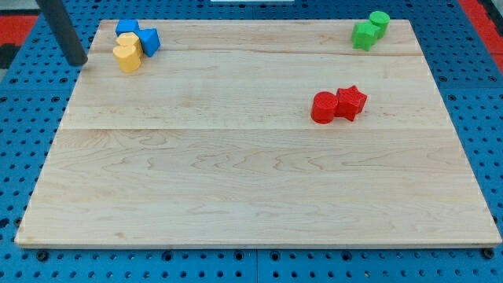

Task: Separate the yellow and blue blocks

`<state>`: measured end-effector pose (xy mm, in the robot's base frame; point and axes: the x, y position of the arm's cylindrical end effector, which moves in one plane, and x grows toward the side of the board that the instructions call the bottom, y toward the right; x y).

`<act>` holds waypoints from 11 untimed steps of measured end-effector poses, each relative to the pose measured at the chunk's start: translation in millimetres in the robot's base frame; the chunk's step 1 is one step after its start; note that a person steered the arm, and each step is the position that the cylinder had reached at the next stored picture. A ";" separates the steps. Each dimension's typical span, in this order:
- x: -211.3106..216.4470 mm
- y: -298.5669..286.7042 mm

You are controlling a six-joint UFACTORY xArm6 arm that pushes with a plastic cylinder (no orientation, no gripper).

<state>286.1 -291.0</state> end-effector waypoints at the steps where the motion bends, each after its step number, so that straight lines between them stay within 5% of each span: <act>1: -48.8 0.2; 5: -44.3 82.9; 9: 139.4 77.9; 10: 137.5 95.7; 11: 70.8 143.0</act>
